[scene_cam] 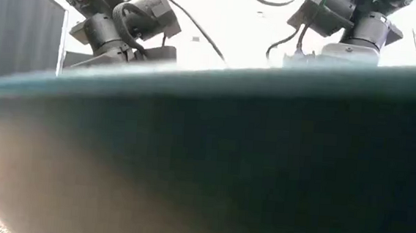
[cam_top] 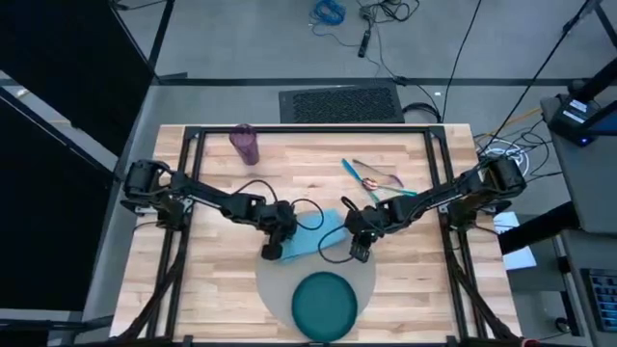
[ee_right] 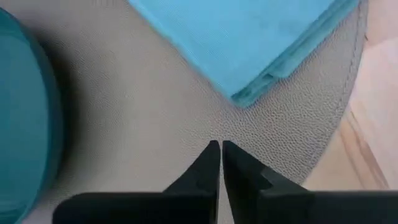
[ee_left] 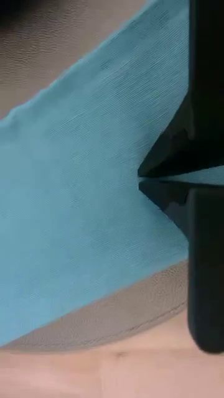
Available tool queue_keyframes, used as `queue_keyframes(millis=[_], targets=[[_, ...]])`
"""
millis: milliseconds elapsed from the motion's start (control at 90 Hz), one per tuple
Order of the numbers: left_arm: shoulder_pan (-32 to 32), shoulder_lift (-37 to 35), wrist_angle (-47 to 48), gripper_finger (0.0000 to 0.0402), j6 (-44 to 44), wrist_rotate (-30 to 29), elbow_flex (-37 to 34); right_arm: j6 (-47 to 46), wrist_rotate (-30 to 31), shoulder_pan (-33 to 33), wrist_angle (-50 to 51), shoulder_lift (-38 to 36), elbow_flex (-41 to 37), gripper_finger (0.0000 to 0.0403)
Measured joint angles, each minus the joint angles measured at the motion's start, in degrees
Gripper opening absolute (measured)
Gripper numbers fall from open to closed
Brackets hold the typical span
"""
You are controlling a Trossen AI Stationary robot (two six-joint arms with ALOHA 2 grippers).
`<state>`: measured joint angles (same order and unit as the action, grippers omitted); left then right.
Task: Set table place
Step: Move the blue table napkin to the left of the placemat
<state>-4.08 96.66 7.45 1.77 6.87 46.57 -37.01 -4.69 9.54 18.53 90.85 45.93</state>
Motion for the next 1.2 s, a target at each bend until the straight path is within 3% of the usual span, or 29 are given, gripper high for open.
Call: queue_keyframes(millis=[267, 511, 1200], targets=[[-0.07, 0.01, 0.63, 0.0000, -1.62, -0.04, 0.00, 0.49, -4.65, -0.10, -5.11, 7.00, 0.33, 0.0000], [-1.84, -0.27, 7.78, 0.0000, -8.08, -1.57, 0.28, -0.25, -4.80, -0.07, -5.74, 7.59, 0.28, 0.0000], [-18.54, -1.41, 24.77, 0.0000, -43.75, 0.38, 0.54, -2.37, -0.69, -0.52, -3.95, 7.30, 0.20, 0.0000]])
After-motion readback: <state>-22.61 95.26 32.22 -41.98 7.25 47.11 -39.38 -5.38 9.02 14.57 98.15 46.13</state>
